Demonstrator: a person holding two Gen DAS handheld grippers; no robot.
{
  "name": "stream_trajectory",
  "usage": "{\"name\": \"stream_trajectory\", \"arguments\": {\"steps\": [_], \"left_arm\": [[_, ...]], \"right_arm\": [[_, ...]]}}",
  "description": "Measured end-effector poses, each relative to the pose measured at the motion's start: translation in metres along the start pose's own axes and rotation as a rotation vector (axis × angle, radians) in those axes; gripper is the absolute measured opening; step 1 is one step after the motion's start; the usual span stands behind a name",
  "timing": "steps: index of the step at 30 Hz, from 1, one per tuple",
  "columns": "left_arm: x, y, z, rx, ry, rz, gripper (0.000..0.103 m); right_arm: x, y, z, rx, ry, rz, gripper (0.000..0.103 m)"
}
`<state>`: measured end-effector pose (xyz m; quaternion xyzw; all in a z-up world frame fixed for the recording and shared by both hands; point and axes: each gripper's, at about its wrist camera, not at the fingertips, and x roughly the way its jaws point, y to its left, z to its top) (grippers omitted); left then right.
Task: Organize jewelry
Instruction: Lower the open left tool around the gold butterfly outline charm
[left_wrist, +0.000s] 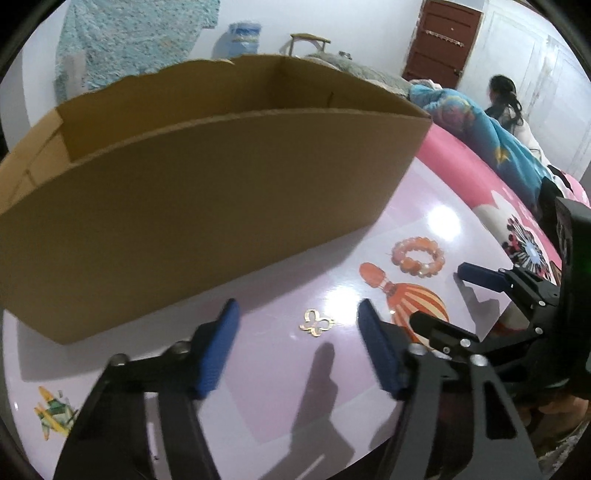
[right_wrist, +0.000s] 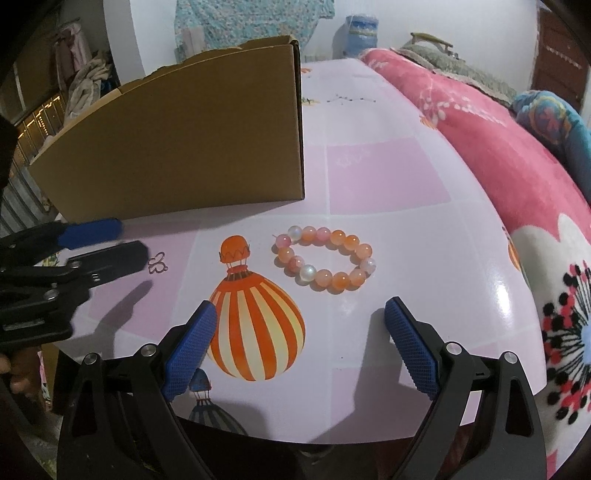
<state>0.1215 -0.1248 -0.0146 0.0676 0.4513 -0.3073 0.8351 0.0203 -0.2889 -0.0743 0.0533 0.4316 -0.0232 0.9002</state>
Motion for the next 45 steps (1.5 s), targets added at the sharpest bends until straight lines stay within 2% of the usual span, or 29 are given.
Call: {"name": "stream_trajectory", "arguments": {"steps": [6,7,13,17,22,27,30,32,41,45], "left_arm": [[0.016,-0.005,0.007,0.039,0.044,0.014,0.033],[0.019,-0.017,0.002,0.052,0.042,0.028,0.032],[0.028,-0.031,0.004,0.163,0.053,0.107,0.029],[0.029,-0.038,0.011,0.173,0.065,0.102,0.028],[0.029,-0.048,0.010,0.196,0.073,0.101,0.016],[0.032,-0.045,0.018,0.197,0.078,0.097,0.016],[0.025,-0.045,0.005,0.196,0.074,0.094,0.015],[0.025,-0.045,0.005,0.186,0.077,0.085,0.008],[0.020,-0.040,0.001,0.168,0.086,0.059,0.008],[0.018,-0.033,-0.001,0.119,0.104,0.012,0.008]], "right_arm": [[0.000,0.002,-0.005,-0.026,-0.013,-0.012,0.088],[0.000,0.002,-0.005,-0.029,-0.014,-0.013,0.088],[-0.002,0.003,-0.007,-0.033,-0.019,-0.010,0.088],[-0.001,0.002,-0.005,-0.030,-0.021,-0.009,0.088],[-0.001,0.002,-0.005,-0.027,-0.022,-0.007,0.088],[-0.002,0.001,-0.004,-0.021,-0.023,-0.001,0.088],[-0.002,0.000,-0.004,-0.023,-0.023,-0.001,0.088],[-0.002,0.001,-0.004,-0.023,-0.023,-0.002,0.088],[-0.002,0.001,-0.003,-0.018,-0.021,0.003,0.088],[-0.002,0.001,-0.003,-0.019,-0.020,0.001,0.088]]}}
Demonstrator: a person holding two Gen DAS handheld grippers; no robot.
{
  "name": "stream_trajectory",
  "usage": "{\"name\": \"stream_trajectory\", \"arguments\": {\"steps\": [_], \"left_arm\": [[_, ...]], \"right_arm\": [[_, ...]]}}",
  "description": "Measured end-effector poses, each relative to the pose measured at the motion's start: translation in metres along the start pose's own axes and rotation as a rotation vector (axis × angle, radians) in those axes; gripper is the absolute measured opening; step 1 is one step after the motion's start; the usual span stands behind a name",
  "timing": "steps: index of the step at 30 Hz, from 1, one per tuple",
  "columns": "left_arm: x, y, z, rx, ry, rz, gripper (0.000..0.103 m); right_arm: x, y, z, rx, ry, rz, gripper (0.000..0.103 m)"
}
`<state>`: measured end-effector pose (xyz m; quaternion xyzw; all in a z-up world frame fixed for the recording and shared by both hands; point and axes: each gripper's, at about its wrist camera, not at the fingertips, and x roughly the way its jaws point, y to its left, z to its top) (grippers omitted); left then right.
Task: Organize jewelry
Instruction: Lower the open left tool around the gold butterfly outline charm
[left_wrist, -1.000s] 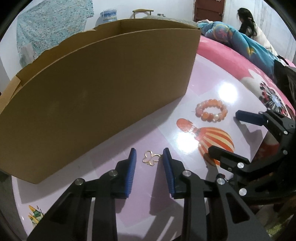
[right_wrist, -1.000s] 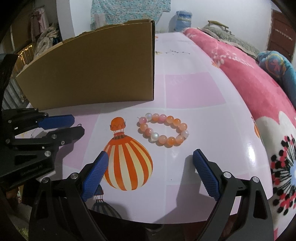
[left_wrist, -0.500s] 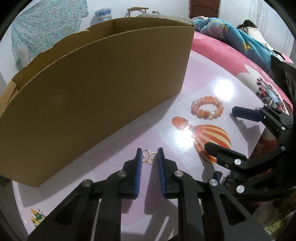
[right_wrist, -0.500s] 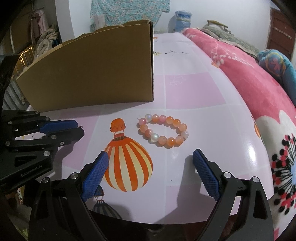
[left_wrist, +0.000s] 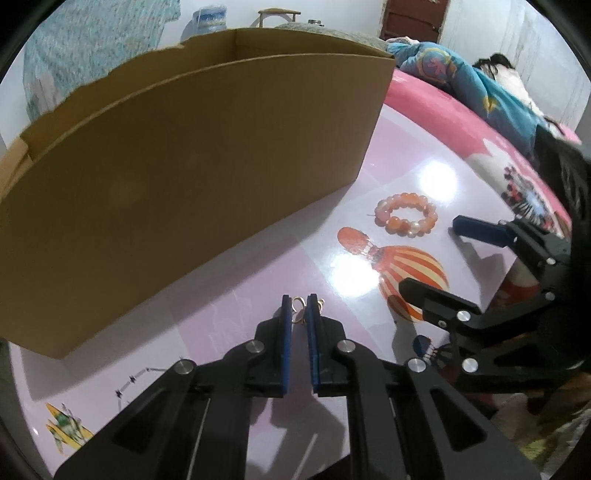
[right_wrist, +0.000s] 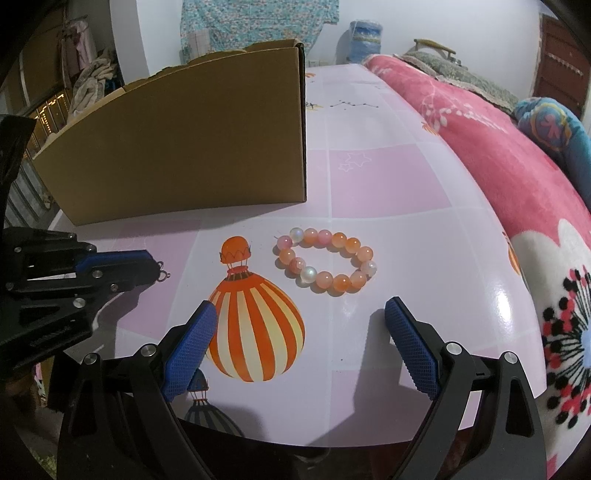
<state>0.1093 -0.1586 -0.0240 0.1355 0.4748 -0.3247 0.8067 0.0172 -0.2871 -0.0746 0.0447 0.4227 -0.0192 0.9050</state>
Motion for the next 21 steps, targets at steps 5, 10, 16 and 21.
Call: {"name": "stream_trajectory", "arguments": {"steps": [5,10,16,21], "left_arm": [[-0.002,0.016,-0.006,-0.120,0.024,-0.166,0.008],[-0.009,0.019,-0.009,-0.142,0.005,-0.262,0.008],[-0.017,0.002,-0.008,0.042,-0.035,-0.162,0.024],[-0.010,-0.010,-0.008,0.190,-0.017,-0.109,0.034]], "right_arm": [[0.000,-0.002,0.001,0.013,0.003,0.011,0.088],[0.001,-0.005,0.003,0.025,0.006,0.020,0.088],[0.001,-0.007,0.005,0.033,0.012,0.030,0.088],[0.001,-0.013,0.007,0.059,0.017,0.051,0.088]]}}
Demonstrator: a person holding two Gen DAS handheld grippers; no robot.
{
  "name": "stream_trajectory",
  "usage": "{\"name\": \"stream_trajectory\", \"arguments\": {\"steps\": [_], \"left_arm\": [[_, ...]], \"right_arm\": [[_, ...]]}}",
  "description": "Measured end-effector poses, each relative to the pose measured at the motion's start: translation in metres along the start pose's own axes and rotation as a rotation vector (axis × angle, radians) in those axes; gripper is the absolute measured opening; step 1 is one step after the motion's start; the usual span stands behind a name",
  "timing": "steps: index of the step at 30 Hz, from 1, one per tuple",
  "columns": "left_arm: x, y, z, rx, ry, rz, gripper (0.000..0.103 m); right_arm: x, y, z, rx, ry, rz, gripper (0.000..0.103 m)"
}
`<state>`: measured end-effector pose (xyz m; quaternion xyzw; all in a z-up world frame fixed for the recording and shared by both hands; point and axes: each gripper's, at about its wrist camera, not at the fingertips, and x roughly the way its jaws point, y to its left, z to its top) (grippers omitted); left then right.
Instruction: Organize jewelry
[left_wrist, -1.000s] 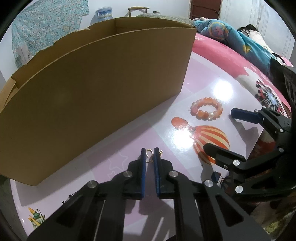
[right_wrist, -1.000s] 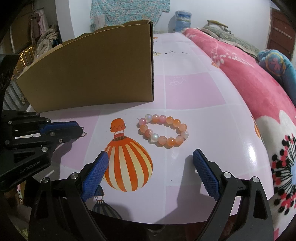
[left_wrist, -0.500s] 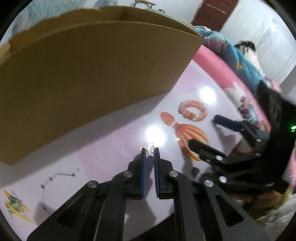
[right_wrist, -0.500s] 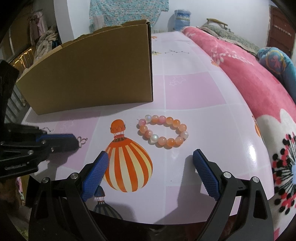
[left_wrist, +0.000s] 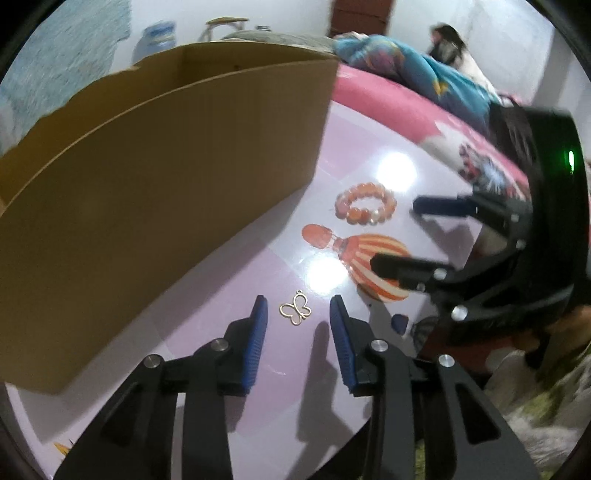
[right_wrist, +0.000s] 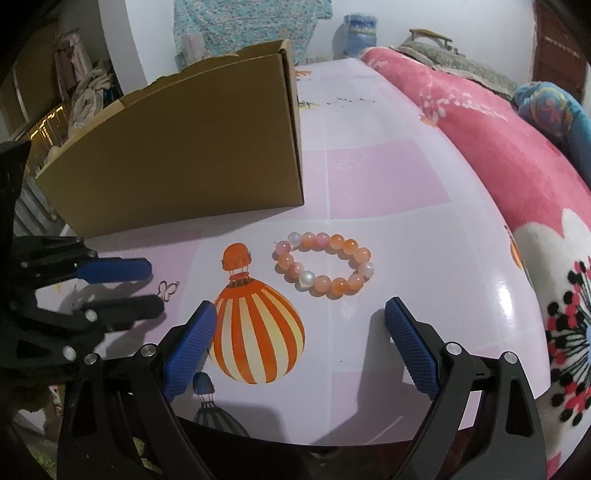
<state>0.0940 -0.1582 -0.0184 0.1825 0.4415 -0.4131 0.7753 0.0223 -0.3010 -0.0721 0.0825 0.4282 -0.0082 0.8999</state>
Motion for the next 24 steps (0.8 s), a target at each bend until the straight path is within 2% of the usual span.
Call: {"name": "stream_trajectory", "arguments": {"steps": [3,9,12,24], "left_arm": [[0.006,-0.002,-0.002,0.056,0.025,0.022,0.033],[0.010,-0.010,-0.005,0.155,0.029,0.040,0.023],[0.012,-0.011,-0.003,0.171,0.037,0.041,0.016],[0.012,-0.015,-0.001,0.161,0.030,0.057,0.016]], "right_arm": [[0.000,-0.001,0.000,0.009,0.000,0.000,0.088],[0.000,-0.002,0.001,0.014,0.003,0.000,0.088],[0.000,-0.002,0.001,0.015,0.002,0.000,0.088],[-0.002,-0.002,0.002,0.025,0.000,0.006,0.088]]}}
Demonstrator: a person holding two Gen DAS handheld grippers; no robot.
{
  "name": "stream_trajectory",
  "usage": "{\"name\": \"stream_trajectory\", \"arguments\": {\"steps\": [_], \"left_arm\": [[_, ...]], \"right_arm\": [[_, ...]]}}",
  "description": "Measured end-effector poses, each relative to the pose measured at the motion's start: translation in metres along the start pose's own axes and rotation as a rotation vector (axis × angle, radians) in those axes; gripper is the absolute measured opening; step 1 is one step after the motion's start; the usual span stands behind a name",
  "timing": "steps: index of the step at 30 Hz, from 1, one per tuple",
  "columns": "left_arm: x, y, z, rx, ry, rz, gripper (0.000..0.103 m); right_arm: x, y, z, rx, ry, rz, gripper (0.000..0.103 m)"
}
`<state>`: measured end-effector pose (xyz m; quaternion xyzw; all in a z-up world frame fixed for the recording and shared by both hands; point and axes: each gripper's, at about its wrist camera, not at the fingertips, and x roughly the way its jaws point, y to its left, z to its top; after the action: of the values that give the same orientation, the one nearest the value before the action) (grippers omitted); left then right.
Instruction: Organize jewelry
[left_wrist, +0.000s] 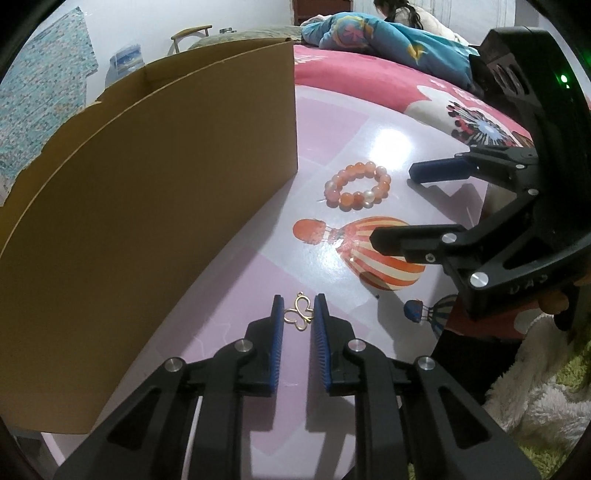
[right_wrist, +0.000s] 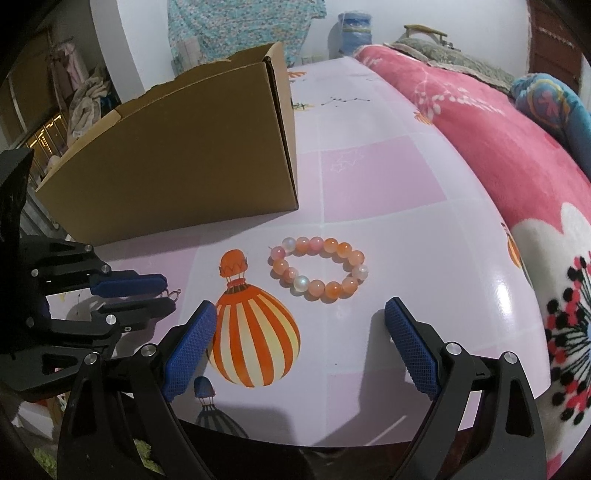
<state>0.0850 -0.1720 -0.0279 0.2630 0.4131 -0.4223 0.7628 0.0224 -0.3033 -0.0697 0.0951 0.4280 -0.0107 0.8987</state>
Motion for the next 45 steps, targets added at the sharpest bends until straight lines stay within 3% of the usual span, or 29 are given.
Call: {"name": "stream_trajectory", "arguments": {"steps": [5,6,7,16,22,26,29,36,45], "left_arm": [[-0.004,0.000,-0.001,-0.012,-0.011,-0.002,0.016],[-0.005,0.001,-0.001,-0.018,-0.014,-0.001,0.002],[-0.006,0.002,0.000,-0.024,-0.012,-0.002,0.000],[-0.016,0.010,-0.004,-0.102,-0.022,-0.022,0.000],[-0.016,0.012,-0.007,-0.136,-0.015,-0.028,0.000],[-0.018,0.016,-0.010,-0.177,-0.017,-0.036,0.001],[-0.019,0.019,-0.013,-0.204,-0.025,-0.045,0.006],[-0.016,0.019,-0.014,-0.222,-0.004,-0.046,0.030],[-0.010,0.006,-0.010,-0.161,-0.009,0.044,0.032]], "right_arm": [[-0.003,-0.002,0.001,0.003,-0.009,0.002,0.088],[-0.004,-0.003,0.001,0.002,-0.013,0.001,0.088],[-0.005,-0.004,0.002,0.002,-0.019,0.002,0.088],[-0.014,0.003,0.018,-0.085,-0.080,0.026,0.086],[-0.006,0.015,0.022,-0.136,-0.058,0.052,0.074],[-0.006,0.017,0.026,-0.126,-0.059,0.070,0.074],[-0.009,0.017,0.026,-0.107,-0.061,0.092,0.072],[-0.010,0.009,0.017,-0.048,-0.042,0.100,0.070],[-0.012,0.003,0.013,-0.025,-0.037,0.098,0.070]]}}
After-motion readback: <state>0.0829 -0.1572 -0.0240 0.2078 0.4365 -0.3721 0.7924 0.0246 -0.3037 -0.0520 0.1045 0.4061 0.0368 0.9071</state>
